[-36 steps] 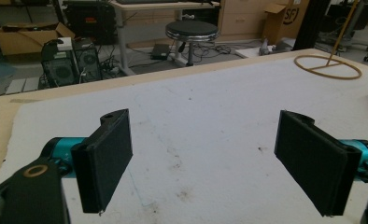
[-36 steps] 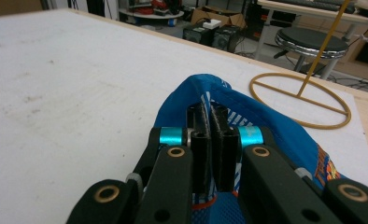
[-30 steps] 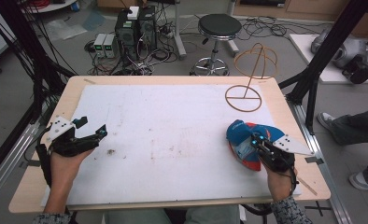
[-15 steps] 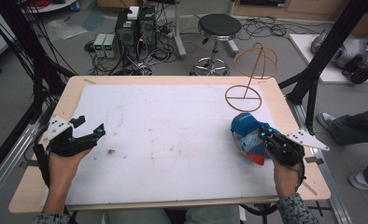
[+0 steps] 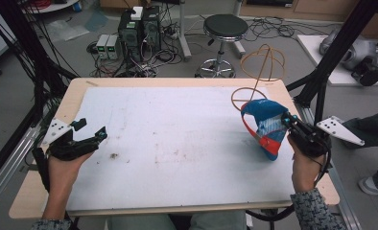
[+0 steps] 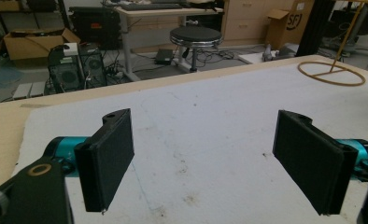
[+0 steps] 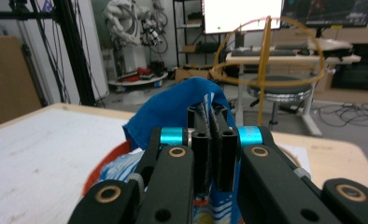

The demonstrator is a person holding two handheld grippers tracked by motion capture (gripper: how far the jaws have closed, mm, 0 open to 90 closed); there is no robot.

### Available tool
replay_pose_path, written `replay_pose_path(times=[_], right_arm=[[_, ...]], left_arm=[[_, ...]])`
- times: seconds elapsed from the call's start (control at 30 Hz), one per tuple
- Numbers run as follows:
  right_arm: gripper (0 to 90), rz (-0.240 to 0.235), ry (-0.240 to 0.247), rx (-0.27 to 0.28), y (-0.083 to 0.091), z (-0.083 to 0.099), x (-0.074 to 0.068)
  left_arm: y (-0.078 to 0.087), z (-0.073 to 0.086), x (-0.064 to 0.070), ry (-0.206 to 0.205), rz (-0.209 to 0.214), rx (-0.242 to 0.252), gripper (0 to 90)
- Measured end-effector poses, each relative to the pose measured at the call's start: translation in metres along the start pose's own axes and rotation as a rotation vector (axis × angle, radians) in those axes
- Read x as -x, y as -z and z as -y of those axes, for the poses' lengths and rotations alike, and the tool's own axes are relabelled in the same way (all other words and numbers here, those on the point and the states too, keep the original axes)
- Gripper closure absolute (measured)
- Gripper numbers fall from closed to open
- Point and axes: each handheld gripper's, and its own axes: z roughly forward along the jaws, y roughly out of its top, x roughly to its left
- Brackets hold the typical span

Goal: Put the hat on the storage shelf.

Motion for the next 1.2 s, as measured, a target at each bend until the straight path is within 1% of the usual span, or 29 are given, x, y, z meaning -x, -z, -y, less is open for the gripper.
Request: replay_pose_path(times=[0.2,0.27,0.33,0.4,0.47,0.57,0.67,0.73,0.8,0.83,0.87,0.97,1.03,1.07,1.13,1.2], right_arm=[[88.4,0.022,0.016,0.048,-0.001,-0.021,0.004],[88.4,0.032,0.022,0.056,0.0,-0.029,0.006],[88.4,0.04,0.019,0.073,0.0,-0.035,0.009],[88.4,0.058,0.005,0.089,0.0,-0.043,0.015],[88.4,0.06,-0.003,0.092,0.0,-0.046,0.017],[88.4,0.082,0.001,0.108,-0.001,-0.054,0.022],[88.4,0.104,0.022,0.115,-0.003,-0.064,0.027],[88.4,0.119,0.027,0.123,-0.005,-0.073,0.03],[88.4,0.123,0.027,0.125,-0.005,-0.076,0.031],[88.3,0.124,0.029,0.131,-0.006,-0.08,0.031],[88.3,0.134,0.038,0.141,-0.008,-0.086,0.033],[88.4,0.139,0.035,0.146,-0.01,-0.092,0.033],[88.4,0.15,0.034,0.157,-0.016,-0.1,0.036],[88.4,0.15,0.034,0.157,-0.016,-0.1,0.036],[88.4,0.162,0.037,0.161,-0.023,-0.109,0.038],[88.4,0.166,0.039,0.163,-0.026,-0.112,0.038]], left_arm=[[0.001,-0.001,0.0,0.001,0.002,0.004,20.6],[0.001,-0.002,0.0,0.0,0.002,0.007,20.7],[0.001,-0.001,0.0,-0.001,0.002,0.006,20.7],[0.0,-0.001,0.0,0.001,0.002,0.005,20.7],[0.0,-0.001,0.0,0.0,0.003,0.003,20.7],[-0.001,-0.001,0.0,-0.001,0.005,0.004,20.7],[-0.001,-0.001,0.0,0.001,0.003,0.001,20.7],[-0.001,0.0,0.0,0.001,0.002,0.0,20.6],[-0.001,0.0,0.0,0.001,0.003,0.001,20.7],[-0.001,0.0,0.0,0.001,0.003,0.001,20.7],[-0.001,0.0,0.0,0.001,0.003,0.001,20.6],[-0.001,0.0,0.0,0.002,0.004,-0.001,20.7],[-0.001,0.0,0.0,0.0,0.006,0.0,20.7],[-0.001,-0.001,0.001,0.001,0.007,0.003,20.7],[-0.001,-0.001,0.001,0.001,0.007,0.004,20.7],[-0.001,-0.001,0.001,0.003,0.007,0.004,20.6]])
